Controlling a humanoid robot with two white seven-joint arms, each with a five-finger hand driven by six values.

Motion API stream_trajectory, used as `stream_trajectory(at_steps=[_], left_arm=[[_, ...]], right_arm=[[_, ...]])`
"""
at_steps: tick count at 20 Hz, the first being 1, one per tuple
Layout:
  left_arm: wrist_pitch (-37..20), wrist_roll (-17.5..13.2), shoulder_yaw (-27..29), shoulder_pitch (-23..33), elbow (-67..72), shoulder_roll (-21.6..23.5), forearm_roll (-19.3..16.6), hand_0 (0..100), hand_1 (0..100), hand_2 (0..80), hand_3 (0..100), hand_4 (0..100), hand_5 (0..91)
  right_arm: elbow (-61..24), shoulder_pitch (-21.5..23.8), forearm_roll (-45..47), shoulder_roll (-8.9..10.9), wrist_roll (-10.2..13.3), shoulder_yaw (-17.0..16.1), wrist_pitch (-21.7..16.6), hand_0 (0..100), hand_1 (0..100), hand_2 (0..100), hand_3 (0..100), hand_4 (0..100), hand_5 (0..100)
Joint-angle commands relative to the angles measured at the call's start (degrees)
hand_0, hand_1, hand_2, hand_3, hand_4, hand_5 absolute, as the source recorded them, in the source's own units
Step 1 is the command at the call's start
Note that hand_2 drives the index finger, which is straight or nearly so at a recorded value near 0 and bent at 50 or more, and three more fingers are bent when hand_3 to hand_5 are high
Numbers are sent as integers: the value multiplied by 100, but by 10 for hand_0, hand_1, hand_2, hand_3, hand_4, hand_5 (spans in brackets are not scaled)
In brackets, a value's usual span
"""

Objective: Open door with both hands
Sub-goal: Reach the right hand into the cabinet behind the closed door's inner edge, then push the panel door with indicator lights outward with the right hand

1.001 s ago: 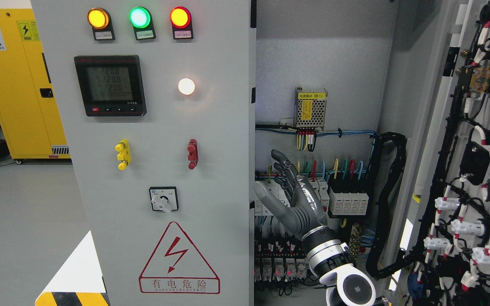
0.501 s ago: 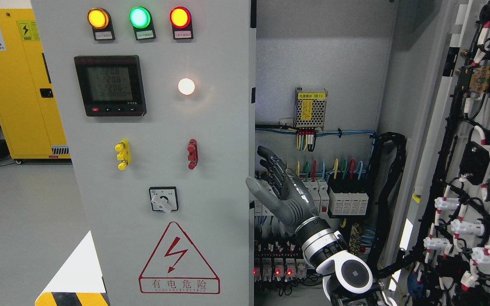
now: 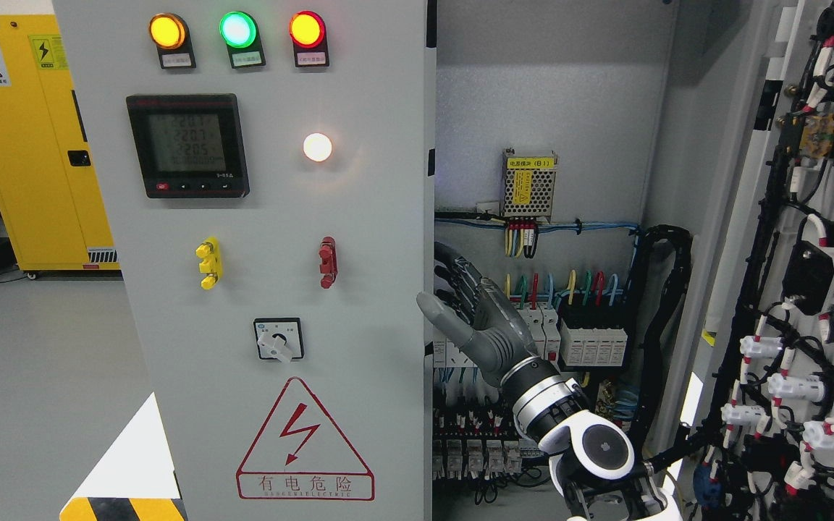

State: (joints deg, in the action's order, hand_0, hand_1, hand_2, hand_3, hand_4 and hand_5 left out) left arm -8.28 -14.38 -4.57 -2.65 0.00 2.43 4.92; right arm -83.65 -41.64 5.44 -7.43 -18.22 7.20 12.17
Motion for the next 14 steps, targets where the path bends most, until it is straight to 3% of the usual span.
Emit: stream_trajectory(at_steps=[1, 3, 6, 9, 11, 14], left_arm=[[1, -3, 0, 2, 26, -15, 0, 120, 556, 0, 0, 0, 0], [19, -3, 0, -7, 26, -15, -8, 120, 556, 0, 0, 0, 0], [37, -3, -9, -7, 26, -15, -17, 120, 556, 0, 0, 0, 0], [37, -3, -9, -7, 26, -23, -8, 120, 556, 0, 0, 0, 0], [37, -3, 0, -7, 26, -15, -8, 120, 556, 0, 0, 0, 0], [37, -3, 0, -7, 26, -23, 0, 120, 556, 0, 0, 0, 0]], right_arm=[[315, -178, 27, -12, -277, -351, 5, 0, 500, 40, 0, 0, 0], [315, -196, 27, -21, -515, -360, 5, 0, 500, 40, 0, 0, 0], [385, -205, 36, -21, -604, -447, 14, 0, 500, 40, 0, 0, 0], [385, -205, 394, -12, -998, -448, 136, 0, 500, 40, 0, 0, 0], [385, -257, 668, -21, -1008, -465, 400, 0, 500, 40, 0, 0, 0], [420, -319, 704, -21, -1035, -465, 427, 0, 500, 40, 0, 0, 0]])
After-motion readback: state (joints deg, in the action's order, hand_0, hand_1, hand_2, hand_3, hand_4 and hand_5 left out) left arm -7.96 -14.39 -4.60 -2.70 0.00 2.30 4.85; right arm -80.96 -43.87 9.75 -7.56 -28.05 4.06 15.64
